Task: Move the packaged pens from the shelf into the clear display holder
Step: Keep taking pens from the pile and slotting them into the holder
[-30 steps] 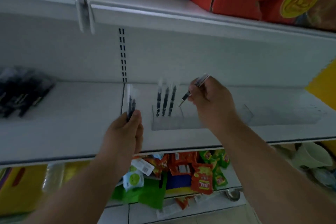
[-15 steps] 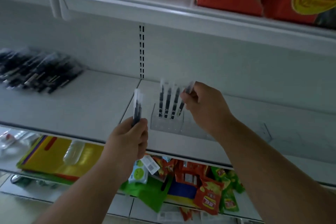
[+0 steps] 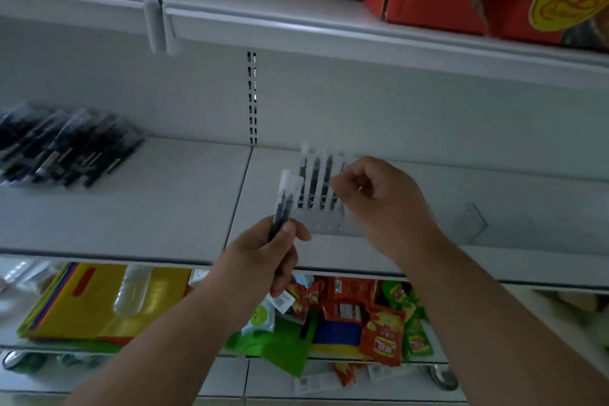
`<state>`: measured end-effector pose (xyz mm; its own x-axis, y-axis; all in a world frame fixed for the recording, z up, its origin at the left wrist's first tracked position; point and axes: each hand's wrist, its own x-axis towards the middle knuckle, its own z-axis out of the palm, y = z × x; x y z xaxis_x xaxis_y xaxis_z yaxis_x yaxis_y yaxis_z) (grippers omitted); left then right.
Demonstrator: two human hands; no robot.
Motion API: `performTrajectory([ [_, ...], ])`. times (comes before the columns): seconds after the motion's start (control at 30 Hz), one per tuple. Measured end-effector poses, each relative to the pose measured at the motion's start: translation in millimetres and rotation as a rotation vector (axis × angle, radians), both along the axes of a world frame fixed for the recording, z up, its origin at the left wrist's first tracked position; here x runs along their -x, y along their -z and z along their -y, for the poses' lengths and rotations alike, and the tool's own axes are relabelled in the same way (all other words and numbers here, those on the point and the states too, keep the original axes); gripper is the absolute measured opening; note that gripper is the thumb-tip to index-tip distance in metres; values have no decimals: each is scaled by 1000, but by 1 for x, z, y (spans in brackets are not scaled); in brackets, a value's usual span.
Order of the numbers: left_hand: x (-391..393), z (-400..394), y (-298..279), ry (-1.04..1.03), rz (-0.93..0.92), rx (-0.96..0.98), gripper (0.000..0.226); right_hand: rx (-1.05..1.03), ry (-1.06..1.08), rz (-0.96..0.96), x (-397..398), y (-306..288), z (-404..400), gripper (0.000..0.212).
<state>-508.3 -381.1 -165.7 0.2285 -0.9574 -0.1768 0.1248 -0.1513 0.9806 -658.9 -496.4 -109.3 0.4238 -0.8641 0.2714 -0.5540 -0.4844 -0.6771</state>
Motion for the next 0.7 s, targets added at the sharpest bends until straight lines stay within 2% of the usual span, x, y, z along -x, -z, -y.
performTrajectory([
  [0.07,9,0,-3,104,18,-11,29,-128,-158,28,-1,1,-17,20],
  [0.17,19,1,-6,206,37,-21,31,-221,-221,82,1,0,-24,20],
  [0.3,18,3,-2,89,5,-42,28,-285,-91,282,14,-12,-13,22],
  [0.4,12,5,1,-45,-83,-102,27,-146,93,425,32,-25,8,20],
  [0.5,11,11,0,-96,-116,-100,26,66,163,338,42,-26,26,18],
  [0.7,27,21,-1,-137,-146,-73,27,156,33,145,35,-17,46,15],
])
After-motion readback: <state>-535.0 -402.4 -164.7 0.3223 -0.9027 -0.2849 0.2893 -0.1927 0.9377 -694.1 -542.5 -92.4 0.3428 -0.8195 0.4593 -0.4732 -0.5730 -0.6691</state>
